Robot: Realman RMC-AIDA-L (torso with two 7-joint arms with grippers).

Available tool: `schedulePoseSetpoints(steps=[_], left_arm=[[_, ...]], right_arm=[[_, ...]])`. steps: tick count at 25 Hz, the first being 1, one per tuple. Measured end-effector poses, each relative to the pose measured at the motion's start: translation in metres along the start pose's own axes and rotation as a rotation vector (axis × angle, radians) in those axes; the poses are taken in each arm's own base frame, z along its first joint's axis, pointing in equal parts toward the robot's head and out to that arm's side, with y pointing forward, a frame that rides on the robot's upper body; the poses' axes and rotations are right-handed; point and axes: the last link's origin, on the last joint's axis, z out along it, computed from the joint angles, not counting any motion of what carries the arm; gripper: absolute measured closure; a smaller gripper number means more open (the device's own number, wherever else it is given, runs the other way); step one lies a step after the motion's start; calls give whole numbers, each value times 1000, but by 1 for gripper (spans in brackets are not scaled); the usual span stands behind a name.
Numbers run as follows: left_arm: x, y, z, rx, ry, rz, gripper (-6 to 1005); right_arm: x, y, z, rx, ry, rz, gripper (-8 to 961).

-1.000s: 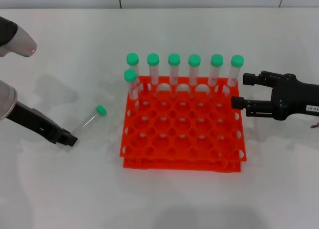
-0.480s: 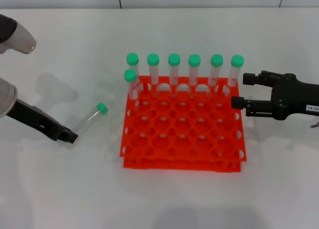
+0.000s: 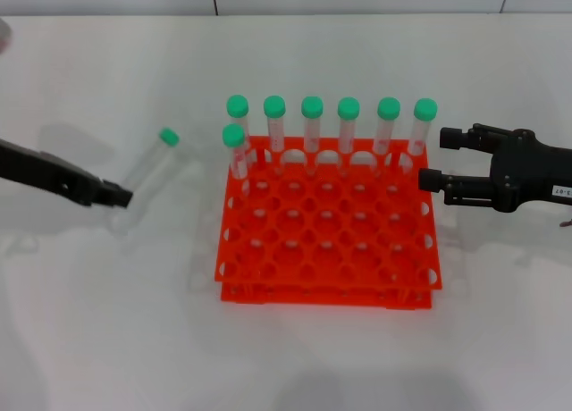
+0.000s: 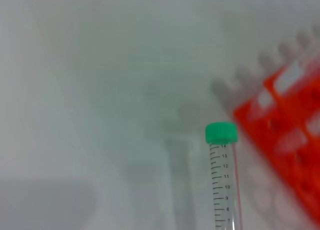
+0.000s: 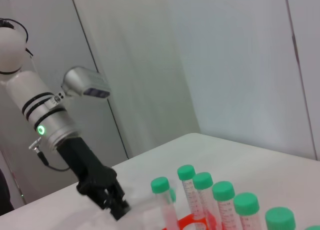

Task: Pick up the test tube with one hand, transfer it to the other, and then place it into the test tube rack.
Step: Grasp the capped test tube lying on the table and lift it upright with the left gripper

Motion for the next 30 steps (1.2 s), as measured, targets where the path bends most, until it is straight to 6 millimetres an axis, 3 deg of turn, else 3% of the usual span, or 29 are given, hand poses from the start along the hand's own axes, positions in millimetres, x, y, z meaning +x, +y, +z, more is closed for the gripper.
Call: schedulePoseSetpoints(steps=[6,13,17,24,30], left_arm=[[5,-8,-19,-3,167,-26,800],[25,-17,-52,-1,554,-34,799],[33,-18,-61,-9,706,-17,799],[47,-11,-53,-63,746,1,800],[58,3,-35,-138,750,57,800]], right_arm=[[-1,0,-1,5,-12,2,111],[-4,-2,-2,14,-26,-3,111],[-6,-3,-2,13,-30,-11,111],[-11,-3,-1,11,-34,-31,112],[-13,-3,-1,8,-36,-45,112]])
